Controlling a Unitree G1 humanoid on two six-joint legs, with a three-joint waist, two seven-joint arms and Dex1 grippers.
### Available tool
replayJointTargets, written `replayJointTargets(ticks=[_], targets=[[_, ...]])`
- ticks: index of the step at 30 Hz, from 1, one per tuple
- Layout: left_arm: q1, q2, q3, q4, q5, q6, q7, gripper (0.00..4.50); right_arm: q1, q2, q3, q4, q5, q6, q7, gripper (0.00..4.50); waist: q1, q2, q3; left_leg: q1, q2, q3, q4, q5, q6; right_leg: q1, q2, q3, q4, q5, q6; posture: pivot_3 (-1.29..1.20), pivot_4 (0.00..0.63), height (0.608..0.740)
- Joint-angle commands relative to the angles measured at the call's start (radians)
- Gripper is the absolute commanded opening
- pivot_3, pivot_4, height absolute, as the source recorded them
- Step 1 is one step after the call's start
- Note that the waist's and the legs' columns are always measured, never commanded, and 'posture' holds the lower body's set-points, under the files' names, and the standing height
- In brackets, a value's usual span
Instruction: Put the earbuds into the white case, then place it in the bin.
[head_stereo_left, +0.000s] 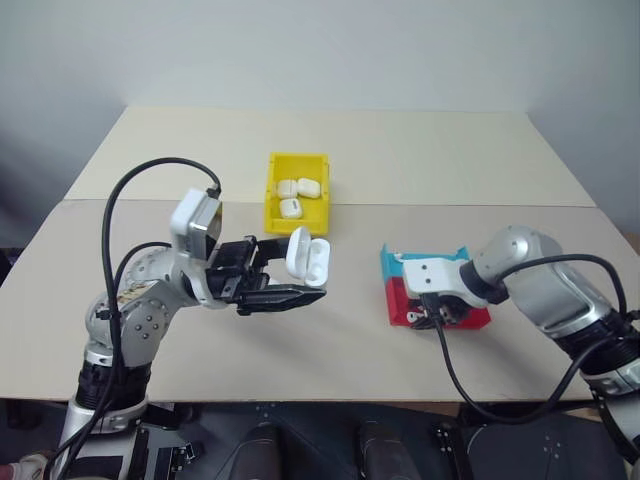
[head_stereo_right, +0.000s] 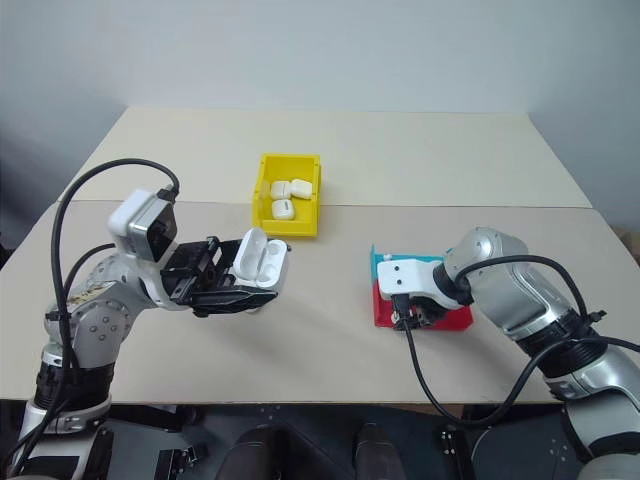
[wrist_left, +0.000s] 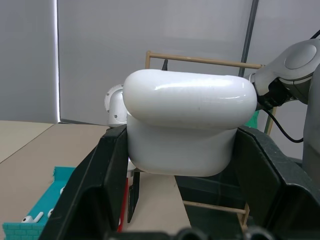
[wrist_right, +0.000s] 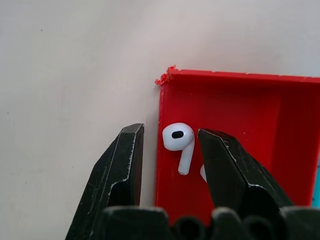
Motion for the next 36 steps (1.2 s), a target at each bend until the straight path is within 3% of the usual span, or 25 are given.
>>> replayJointTargets(ticks=[1, 17, 20, 23, 36], targets=[[0.004, 0.007, 0.014, -0.047, -0.021, -0.002, 0.006, 2.82, -0.002, 0.000, -0.002, 0.007, -0.027, -0.034, -0.009, 2.15, 0.000, 0.000, 0.000, 0.000, 0.000, 0.000, 0.000, 0.000, 0.000, 0.000, 0.000, 0.000, 0.000, 0.000, 0.000, 0.00, 0.150, 0.740], [0.017, 0.016, 0.018, -0.061, -0.040, 0.004, 0.022, 2.82, 0.002, 0.022, -0.011, 0.024, -0.043, -0.042, 0.005, 2.15, 0.000, 0.000, 0.000, 0.000, 0.000, 0.000, 0.000, 0.000, 0.000, 0.000, 0.000, 0.000, 0.000, 0.000, 0.000, 0.00, 0.150, 0.740], [0.020, 0.020, 0.019, -0.064, -0.044, 0.006, 0.023, 2.82, 0.009, 0.019, -0.010, 0.019, -0.047, -0.045, 0.006, 1.61, 0.000, 0.000, 0.000, 0.000, 0.000, 0.000, 0.000, 0.000, 0.000, 0.000, 0.000, 0.000, 0.000, 0.000, 0.000, 0.00, 0.150, 0.740], [0.022, 0.023, 0.018, -0.066, -0.044, 0.006, 0.023, 2.82, 0.016, 0.017, -0.008, 0.016, -0.052, -0.041, 0.002, 0.70, 0.000, 0.000, 0.000, 0.000, 0.000, 0.000, 0.000, 0.000, 0.000, 0.000, 0.000, 0.000, 0.000, 0.000, 0.000, 0.00, 0.150, 0.740], [0.006, 0.021, 0.008, -0.041, -0.040, 0.008, 0.007, 2.82, 0.053, -0.008, -0.114, -0.102, 0.031, 0.107, -0.018, 0.64, 0.000, 0.000, 0.000, 0.000, 0.000, 0.000, 0.000, 0.000, 0.000, 0.000, 0.000, 0.000, 0.000, 0.000, 0.000, 0.00, 0.150, 0.740]])
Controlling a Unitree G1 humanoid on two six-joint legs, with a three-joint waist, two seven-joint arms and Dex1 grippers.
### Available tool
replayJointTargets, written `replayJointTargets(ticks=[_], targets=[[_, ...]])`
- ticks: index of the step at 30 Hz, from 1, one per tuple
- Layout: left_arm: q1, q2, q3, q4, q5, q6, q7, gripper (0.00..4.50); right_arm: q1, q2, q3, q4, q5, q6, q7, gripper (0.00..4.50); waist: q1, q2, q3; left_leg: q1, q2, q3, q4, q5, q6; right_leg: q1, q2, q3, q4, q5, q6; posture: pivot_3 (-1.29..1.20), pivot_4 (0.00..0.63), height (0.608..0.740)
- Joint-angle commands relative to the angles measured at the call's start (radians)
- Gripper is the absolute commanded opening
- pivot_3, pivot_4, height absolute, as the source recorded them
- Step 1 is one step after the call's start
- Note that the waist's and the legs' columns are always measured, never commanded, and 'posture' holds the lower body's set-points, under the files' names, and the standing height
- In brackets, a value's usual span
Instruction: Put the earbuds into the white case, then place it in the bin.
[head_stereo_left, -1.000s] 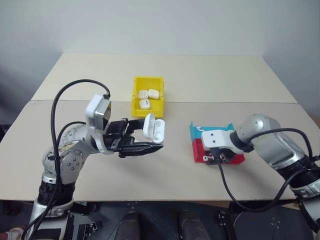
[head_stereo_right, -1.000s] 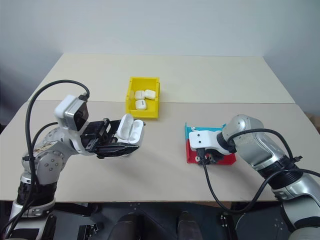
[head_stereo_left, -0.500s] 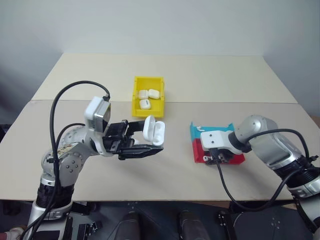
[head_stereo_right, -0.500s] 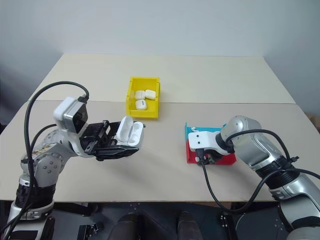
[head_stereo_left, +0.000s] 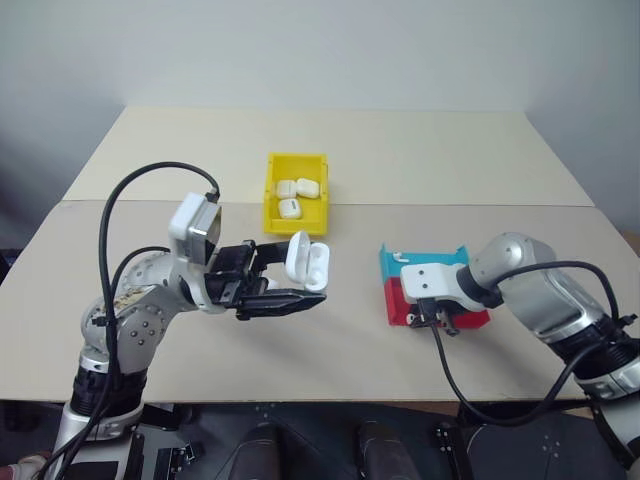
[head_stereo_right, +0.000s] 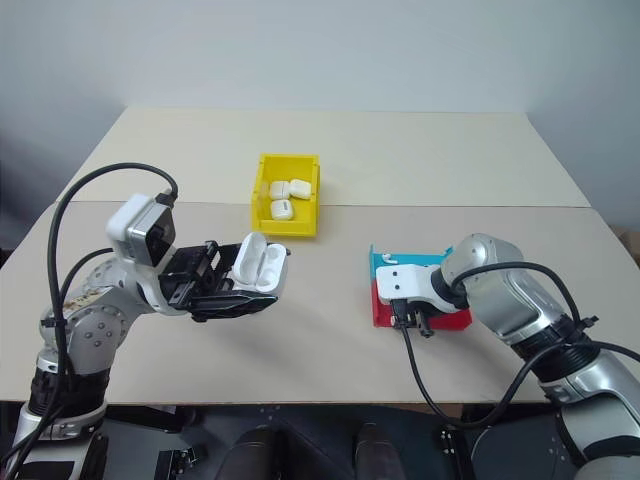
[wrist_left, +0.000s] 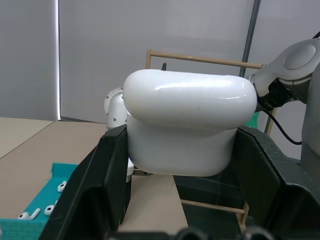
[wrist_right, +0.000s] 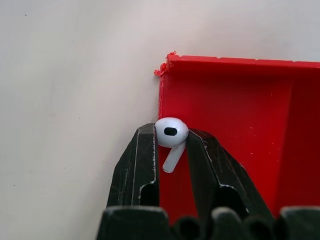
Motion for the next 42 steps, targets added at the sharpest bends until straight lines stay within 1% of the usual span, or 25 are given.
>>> replayJointTargets(ticks=[1, 4, 6, 7, 9, 11, 12, 14, 16, 18, 22, 25, 29, 36, 42], targets=[[-0.022, 0.005, 0.007, -0.003, -0.016, 0.002, -0.015, 2.82, 0.026, -0.043, -0.113, -0.121, 0.059, 0.067, -0.017, 0.64, 0.001, 0.000, 0.000, 0.000, 0.000, 0.000, 0.000, 0.000, 0.000, 0.000, 0.000, 0.000, 0.000, 0.000, 0.000, 0.00, 0.150, 0.740], [-0.039, 0.003, 0.004, 0.017, -0.002, -0.005, -0.021, 2.82, 0.062, -0.055, -0.239, -0.239, 0.156, 0.173, -0.043, 0.64, 0.006, 0.000, 0.000, 0.000, 0.000, 0.000, 0.000, 0.000, 0.000, 0.000, 0.000, 0.000, 0.000, 0.000, 0.000, 0.00, 0.150, 0.740], [-0.066, -0.005, 0.005, 0.045, 0.009, -0.011, -0.011, 2.82, 0.088, -0.018, -0.373, -0.296, 0.250, 0.253, -0.087, 0.64, 0.007, 0.000, 0.000, 0.000, 0.000, 0.000, 0.000, 0.000, 0.000, 0.000, 0.000, 0.000, 0.000, 0.000, 0.000, 0.00, 0.150, 0.740], [-0.083, -0.006, 0.003, 0.061, 0.012, -0.010, -0.015, 2.82, 0.107, 0.017, -0.457, -0.317, 0.303, 0.259, -0.117, 0.64, 0.007, 0.000, 0.000, 0.000, 0.000, 0.000, 0.000, 0.000, 0.000, 0.000, 0.000, 0.000, 0.000, 0.000, 0.000, 0.00, 0.150, 0.740], [-0.106, -0.007, -0.003, 0.083, 0.019, -0.013, -0.030, 2.82, 0.130, 0.077, -0.582, -0.342, 0.387, 0.260, -0.166, 0.64, 0.008, 0.000, 0.000, 0.000, 0.000, -0.001, 0.000, 0.000, 0.000, 0.001, 0.000, 0.000, 0.000, 0.000, 0.000, 0.00, 0.150, 0.740], [-0.130, -0.010, -0.014, 0.108, 0.032, -0.016, -0.044, 2.82, 0.128, 0.145, -0.681, -0.366, 0.460, 0.282, -0.237, 0.64, 0.008, 0.000, 0.000, 0.000, 0.000, 0.000, 0.000, 0.000, 0.000, 0.001, 0.000, 0.000, 0.000, 0.000, 0.000, 0.00, 0.150, 0.740], [-0.146, -0.014, -0.024, 0.122, 0.041, -0.019, -0.052, 2.82, 0.110, 0.196, -0.735, -0.380, 0.506, 0.302, -0.291, 0.64, 0.007, 0.000, 0.000, 0.000, 0.000, 0.000, 0.000, 0.000, 0.000, 0.001, 0.000, 0.000, 0.000, 0.000, 0.000, 0.00, 0.150, 0.740], [-0.176, -0.015, -0.043, 0.146, 0.063, -0.014, -0.059, 2.82, 0.067, 0.289, -0.814, -0.398, 0.600, 0.344, -0.393, 0.64, 0.007, 0.000, 0.000, 0.000, 0.000, 0.000, 0.000, 0.000, 0.000, 0.000, 0.000, 0.000, 0.000, 0.000, 0.000, 0.00, 0.150, 0.740], [-0.208, -0.013, -0.060, 0.167, 0.087, -0.002, -0.050, 2.82, 0.023, 0.353, -0.859, -0.407, 0.688, 0.373, -0.469, 0.64, 0.005, 0.000, 0.000, 0.000, 0.000, -0.001, 0.000, 0.000, 0.000, 0.000, 0.000, 0.000, 0.000, 0.000, 0.000, 0.00, 0.150, 0.740], [-0.241, -0.017, -0.071, 0.192, 0.102, 0.000, -0.048, 2.82, -0.024, 0.408, -0.865, -0.410, 0.753, 0.384, -0.544, 0.64, 0.004, 0.000, 0.000, 0.000, 0.000, -0.001, 0.000, 0.000, 0.000, 0.000, 0.000, 0.000, 0.000, 0.000, 0.000, 0.00, 0.150, 0.740], [-0.279, -0.042, -0.076, 0.222, 0.123, -0.016, -0.046, 2.82, -0.086, 0.467, -0.820, -0.402, 0.828, 0.391, -0.657, 0.64, -0.001, 0.000, 0.000, 0.000, 0.000, 0.000, -0.001, 0.000, 0.000, 0.000, 0.000, 0.000, 0.000, 0.000, 0.000, 0.00, 0.150, 0.740], [-0.301, -0.059, -0.078, 0.241, 0.143, -0.031, -0.053, 2.82, -0.073, 0.493, -0.765, -0.428, 0.877, 0.378, -0.684, 0.64, -0.001, 0.000, 0.000, -0.001, 0.000, 0.000, -0.001, 0.000, 0.000, 0.000, 0.000, 0.000, 0.000, 0.000, 0.000, 0.00, 0.150, 0.740], [-0.314, -0.073, -0.074, 0.255, 0.157, -0.040, -0.059, 2.82, -0.048, 0.500, -0.717, -0.440, 0.923, 0.359, -0.717, 0.64, -0.001, 0.000, 0.000, -0.001, 0.000, -0.001, -0.001, 0.000, 0.000, -0.001, 0.000, 0.000, 0.000, 0.000, 0.000, 0.00, 0.150, 0.740], [-0.297, -0.094, -0.071, 0.241, 0.167, -0.055, -0.053, 2.82, -0.022, 0.488, -0.672, -0.446, 0.971, 0.338, -0.758, 0.64, -0.002, 0.000, 0.000, -0.001, 0.000, -0.001, -0.001, 0.000, 0.000, -0.001, 0.000, 0.000, 0.000, 0.000, 0.000, 0.00, 0.150, 0.740], [-0.303, -0.097, -0.064, 0.251, 0.172, -0.063, -0.060, 2.82, -0.005, 0.452, -0.639, -0.445, 0.966, 0.317, -0.761, 0.64, -0.002, 0.000, 0.000, -0.001, 0.000, -0.001, -0.001, 0.000, 0.000, -0.001, 0.000, 0.000, 0.000, 0.000, 0.000, 0.00, 0.150, 0.740]])
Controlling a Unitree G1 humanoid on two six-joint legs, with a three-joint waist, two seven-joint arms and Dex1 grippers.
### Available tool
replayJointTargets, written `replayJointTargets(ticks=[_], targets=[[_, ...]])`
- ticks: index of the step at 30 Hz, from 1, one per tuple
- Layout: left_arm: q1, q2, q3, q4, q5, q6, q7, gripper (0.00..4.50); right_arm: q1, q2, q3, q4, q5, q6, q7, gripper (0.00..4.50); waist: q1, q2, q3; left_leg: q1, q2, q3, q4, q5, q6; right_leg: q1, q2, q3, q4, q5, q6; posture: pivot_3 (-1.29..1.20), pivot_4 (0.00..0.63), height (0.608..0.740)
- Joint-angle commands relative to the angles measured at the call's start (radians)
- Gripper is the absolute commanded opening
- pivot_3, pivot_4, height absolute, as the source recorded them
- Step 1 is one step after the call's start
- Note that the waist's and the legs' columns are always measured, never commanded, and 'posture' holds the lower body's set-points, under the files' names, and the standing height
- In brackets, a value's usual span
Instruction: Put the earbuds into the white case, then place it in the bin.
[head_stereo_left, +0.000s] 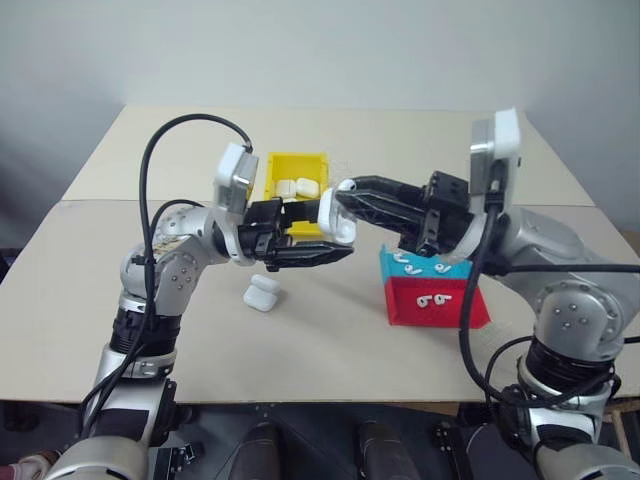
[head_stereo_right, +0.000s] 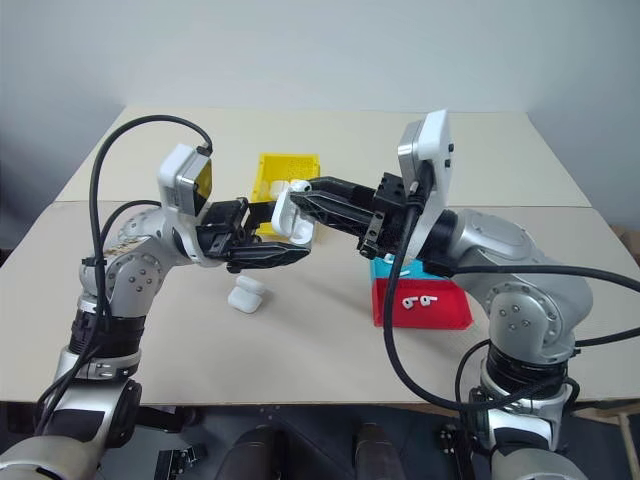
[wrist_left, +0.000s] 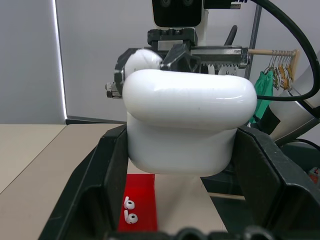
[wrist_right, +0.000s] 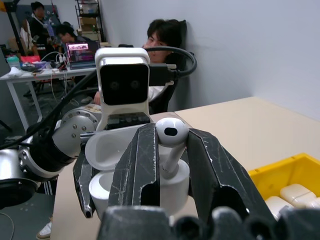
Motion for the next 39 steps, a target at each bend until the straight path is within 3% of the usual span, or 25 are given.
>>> replayJointTargets(ticks=[1, 11, 21, 32, 39], targets=[[-0.016, -0.003, 0.020, -0.016, -0.003, -0.025, -0.008, 2.82, 0.002, -0.022, 0.013, -0.030, 0.012, -0.047, -0.004, 0.64, 0.000, 0.000, 0.000, 0.000, 0.000, 0.000, 0.000, 0.000, 0.000, 0.000, 0.000, 0.000, 0.000, 0.000, 0.000, 0.00, 0.150, 0.740], [-0.012, -0.008, 0.027, -0.019, 0.007, -0.028, -0.011, 2.82, 0.030, -0.107, 0.079, -0.021, -0.020, -0.129, 0.055, 0.64, 0.000, 0.000, 0.000, 0.000, 0.000, 0.000, 0.000, 0.000, 0.000, 0.000, 0.000, 0.000, 0.000, 0.000, 0.000, 0.00, 0.150, 0.740], [-0.007, -0.016, 0.031, -0.016, 0.010, -0.035, -0.008, 2.82, 0.024, -0.167, 0.115, 0.013, -0.046, -0.185, 0.110, 3.97, 0.000, 0.000, 0.000, 0.000, 0.000, 0.000, 0.000, 0.000, 0.000, 0.000, 0.000, 0.000, 0.000, 0.000, 0.000, 0.00, 0.150, 0.740], [-0.017, -0.034, 0.016, 0.029, 0.034, -0.058, -0.013, 2.82, -0.011, -0.302, 0.021, 0.090, -0.031, -0.202, 0.186, 3.97, 0.002, 0.000, 0.000, 0.000, 0.000, 0.000, 0.000, 0.000, 0.001, 0.000, 0.000, 0.000, -0.001, 0.000, 0.000, 0.00, 0.150, 0.740], [0.002, -0.011, 0.035, 0.002, 0.022, -0.050, -0.012, 2.82, 0.053, -0.540, -0.002, 0.192, -0.125, -0.264, 0.382, 3.97, 0.003, 0.000, 0.000, 0.000, 0.000, 0.000, 0.000, -0.001, 0.002, 0.001, 0.000, 0.000, -0.003, 0.000, 0.000, 0.00, 0.150, 0.740]])
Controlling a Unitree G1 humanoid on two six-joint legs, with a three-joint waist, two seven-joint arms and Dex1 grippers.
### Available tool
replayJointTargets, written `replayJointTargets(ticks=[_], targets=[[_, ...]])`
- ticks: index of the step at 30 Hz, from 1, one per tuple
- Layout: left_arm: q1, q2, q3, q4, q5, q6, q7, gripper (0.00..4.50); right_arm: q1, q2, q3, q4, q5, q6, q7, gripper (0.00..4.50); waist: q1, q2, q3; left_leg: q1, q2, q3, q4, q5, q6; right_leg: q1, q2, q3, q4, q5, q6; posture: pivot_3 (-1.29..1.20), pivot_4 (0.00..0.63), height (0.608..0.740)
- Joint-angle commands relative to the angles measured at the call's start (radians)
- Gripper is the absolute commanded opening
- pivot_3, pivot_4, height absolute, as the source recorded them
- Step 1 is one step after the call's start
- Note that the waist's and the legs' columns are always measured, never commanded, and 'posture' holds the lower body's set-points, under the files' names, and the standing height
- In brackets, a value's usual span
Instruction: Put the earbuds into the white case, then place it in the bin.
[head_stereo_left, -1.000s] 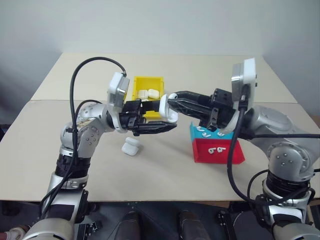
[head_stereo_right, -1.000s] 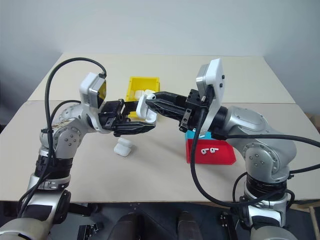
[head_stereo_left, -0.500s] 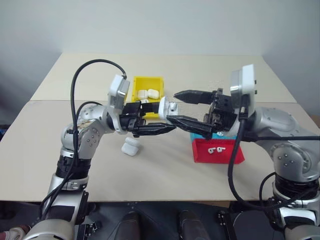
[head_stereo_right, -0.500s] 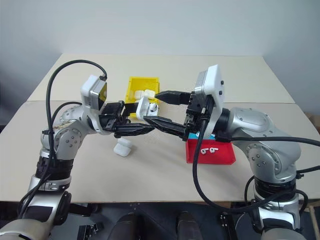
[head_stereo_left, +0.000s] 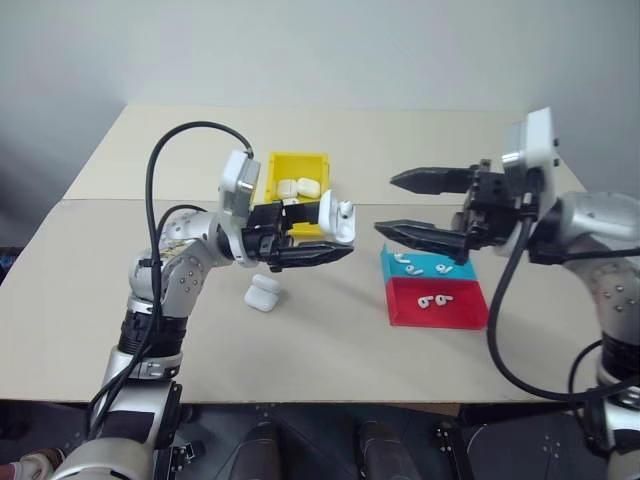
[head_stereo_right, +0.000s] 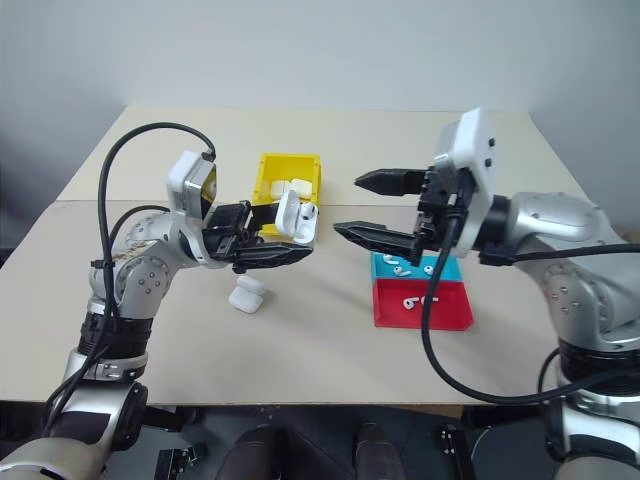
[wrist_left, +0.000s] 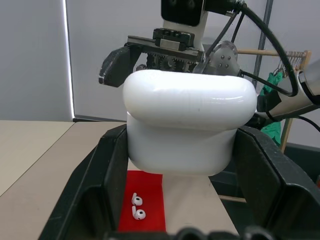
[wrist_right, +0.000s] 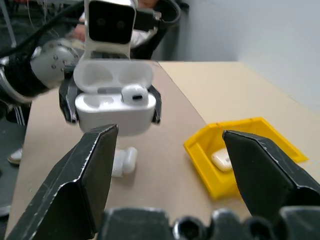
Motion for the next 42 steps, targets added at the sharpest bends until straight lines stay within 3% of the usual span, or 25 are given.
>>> replayJointTargets(ticks=[1, 6, 12, 15, 17, 18, 22, 27, 42], targets=[[-0.009, 0.017, 0.035, -0.042, -0.021, -0.010, -0.006, 2.82, 0.017, -0.124, -0.001, 0.061, -0.097, -0.089, 0.129, 3.97, 0.000, 0.000, 0.000, 0.000, 0.000, 0.000, 0.000, 0.000, 0.000, 0.000, 0.000, 0.000, 0.000, 0.000, 0.000, 0.00, 0.150, 0.740], [0.008, 0.016, 0.040, -0.064, -0.028, -0.007, 0.000, 2.82, -0.066, -0.231, 0.191, 0.231, -0.334, -0.219, 0.249, 3.97, -0.011, 0.000, 0.000, 0.001, 0.000, 0.001, 0.000, 0.000, 0.000, 0.000, 0.000, 0.001, 0.000, 0.000, 0.000, 0.00, 0.150, 0.740], [0.035, 0.008, 0.042, -0.096, -0.038, 0.000, 0.020, 2.82, -0.319, -0.129, 0.486, 0.575, -0.679, -0.517, 0.396, 3.97, -0.020, 0.001, 0.000, 0.001, 0.000, 0.002, 0.000, 0.000, 0.000, -0.001, 0.000, 0.002, 0.001, 0.000, 0.000, 0.00, 0.150, 0.740], [0.049, 0.010, 0.048, -0.123, -0.051, 0.008, 0.027, 2.82, -0.459, -0.028, 0.583, 0.817, -0.807, -0.703, 0.455, 3.40, -0.019, 0.001, 0.000, 0.000, 0.000, 0.002, 0.000, 0.000, 0.000, -0.002, 0.000, 0.002, 0.000, 0.000, 0.000, 0.00, 0.150, 0.740], [0.057, 0.014, 0.057, -0.141, -0.061, 0.014, 0.034, 2.82, -0.526, 0.029, 0.627, 0.961, -0.869, -0.811, 0.487, 2.76, -0.019, 0.001, 0.000, 0.000, 0.000, 0.003, -0.001, 0.000, 0.000, -0.002, 0.000, 0.002, -0.001, 0.000, 0.000, 0.00, 0.150, 0.740], [0.064, 0.017, 0.064, -0.151, -0.065, 0.016, 0.040, 2.82, -0.558, 0.061, 0.648, 1.035, -0.903, -0.848, 0.488, 2.76, -0.019, 0.001, 0.000, 0.000, 0.000, 0.003, -0.001, 0.000, 0.000, -0.002, 0.000, 0.002, -0.001, 0.000, 0.000, 0.00, 0.150, 0.740], [0.098, 0.037, 0.077, -0.191, -0.081, 0.023, 0.060, 2.82, -0.637, 0.150, 0.682, 1.254, -0.994, -0.964, 0.469, 2.76, -0.015, 0.001, 0.000, 0.000, 0.001, 0.003, -0.001, 0.000, 0.000, -0.002, 0.000, 0.001, -0.002, 0.000, 0.000, 0.00, 0.150, 0.740], [0.126, 0.054, 0.088, -0.215, -0.091, 0.029, 0.078, 2.82, -0.691, 0.241, 0.669, 1.404, -1.023, -0.953, 0.494, 2.76, -0.011, 0.002, 0.001, 0.000, 0.001, 0.003, -0.001, 0.000, 0.000, -0.002, -0.001, 0.001, -0.002, 0.000, 0.000, 0.00, 0.150, 0.740], [0.157, 0.047, 0.089, -0.250, -0.093, 0.023, 0.114, 2.82, -0.735, 0.382, 0.683, 1.549, -1.177, -0.775, 0.382, 2.76, -0.011, 0.002, 0.001, 0.000, 0.001, 0.003, -0.001, 0.000, 0.000, -0.002, 0.000, 0.001, 0.003, 0.000, 0.000, 0.00, 0.150, 0.740]])
